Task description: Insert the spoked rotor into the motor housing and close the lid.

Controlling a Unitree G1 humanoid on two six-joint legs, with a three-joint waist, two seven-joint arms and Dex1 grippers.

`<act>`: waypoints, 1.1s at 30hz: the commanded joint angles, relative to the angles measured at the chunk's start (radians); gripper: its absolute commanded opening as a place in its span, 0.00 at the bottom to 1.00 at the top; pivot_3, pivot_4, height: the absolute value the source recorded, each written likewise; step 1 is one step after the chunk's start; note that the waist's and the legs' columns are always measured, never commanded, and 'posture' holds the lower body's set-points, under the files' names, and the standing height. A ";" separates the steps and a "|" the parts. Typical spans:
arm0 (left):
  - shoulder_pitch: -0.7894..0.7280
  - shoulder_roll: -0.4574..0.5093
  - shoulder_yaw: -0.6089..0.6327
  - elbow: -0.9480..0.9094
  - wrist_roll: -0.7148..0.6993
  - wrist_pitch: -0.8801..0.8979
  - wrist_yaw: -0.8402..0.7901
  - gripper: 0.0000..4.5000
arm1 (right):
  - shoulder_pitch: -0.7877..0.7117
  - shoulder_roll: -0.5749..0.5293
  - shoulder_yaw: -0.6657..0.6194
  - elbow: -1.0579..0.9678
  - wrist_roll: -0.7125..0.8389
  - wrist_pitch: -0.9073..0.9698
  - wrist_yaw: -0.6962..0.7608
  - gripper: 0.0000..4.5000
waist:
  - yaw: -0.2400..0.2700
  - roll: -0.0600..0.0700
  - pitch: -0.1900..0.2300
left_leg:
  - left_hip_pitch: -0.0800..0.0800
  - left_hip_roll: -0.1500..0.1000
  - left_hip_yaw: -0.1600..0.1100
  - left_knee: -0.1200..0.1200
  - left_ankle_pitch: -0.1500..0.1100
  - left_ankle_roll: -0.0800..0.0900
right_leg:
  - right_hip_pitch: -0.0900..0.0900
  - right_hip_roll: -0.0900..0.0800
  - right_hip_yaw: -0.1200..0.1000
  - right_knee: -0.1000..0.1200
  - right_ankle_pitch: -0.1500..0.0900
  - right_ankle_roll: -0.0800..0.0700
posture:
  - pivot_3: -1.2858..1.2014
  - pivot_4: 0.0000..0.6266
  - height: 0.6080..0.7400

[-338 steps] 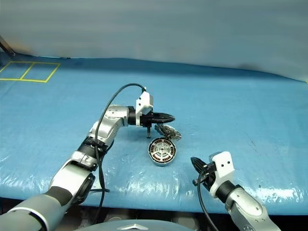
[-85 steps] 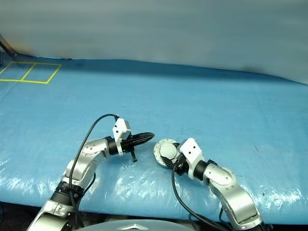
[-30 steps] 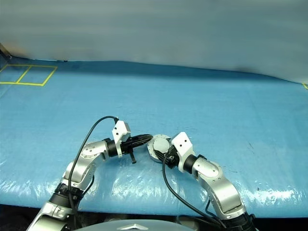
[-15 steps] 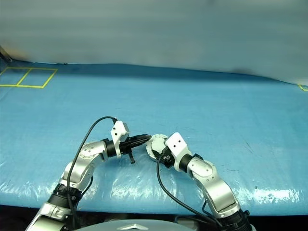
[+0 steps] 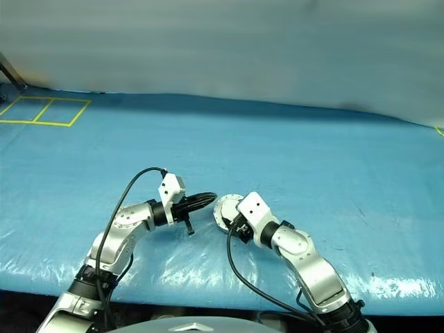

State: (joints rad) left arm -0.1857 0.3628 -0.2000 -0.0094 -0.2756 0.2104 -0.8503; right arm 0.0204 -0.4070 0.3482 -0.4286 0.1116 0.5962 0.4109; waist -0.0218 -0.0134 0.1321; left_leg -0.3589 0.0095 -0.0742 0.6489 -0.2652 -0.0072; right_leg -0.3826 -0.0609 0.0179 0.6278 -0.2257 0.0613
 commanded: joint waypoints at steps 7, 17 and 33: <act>0.001 0.005 0.007 -0.057 0.000 -0.007 0.000 0.00 | 0.101 -0.064 -0.035 0.126 0.017 0.239 0.003 0.68 | 0.012 -0.001 -0.005 | -0.001 -0.001 -0.001 0.000 -0.004 -0.006 | 0.001 -0.003 0.000 -0.002 -0.001 0.001 | 0.52 0.24 1.00; -0.006 0.003 -0.028 -0.030 0.031 -0.031 -0.018 0.00 | 0.158 -0.124 0.001 0.022 0.087 0.057 0.150 0.68 | 0.010 0.000 -0.005 | -0.013 -0.010 -0.005 -0.003 -0.011 -0.001 | -0.009 -0.003 -0.002 -0.002 -0.009 0.009 | 0.52 0.24 1.00; -0.006 0.003 -0.125 0.013 0.105 -0.051 -0.066 0.00 | 0.153 -0.105 -0.004 0.031 0.068 0.056 0.113 0.68 | 0.010 0.002 -0.002 | -0.005 -0.008 -0.007 -0.002 -0.019 0.000 | 0.001 0.000 -0.005 -0.001 -0.023 0.005 | 0.52 0.24 1.00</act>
State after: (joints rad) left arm -0.1814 0.3744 -0.3078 0.0014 -0.1797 0.1720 -0.9168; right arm 0.1191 -0.4975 0.2792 -0.5145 0.2106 0.5671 0.5205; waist -0.0114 -0.0111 0.1300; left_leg -0.3636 0.0014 -0.0817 0.6464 -0.2838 -0.0071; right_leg -0.3812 -0.0612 0.0127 0.6265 -0.2490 0.0663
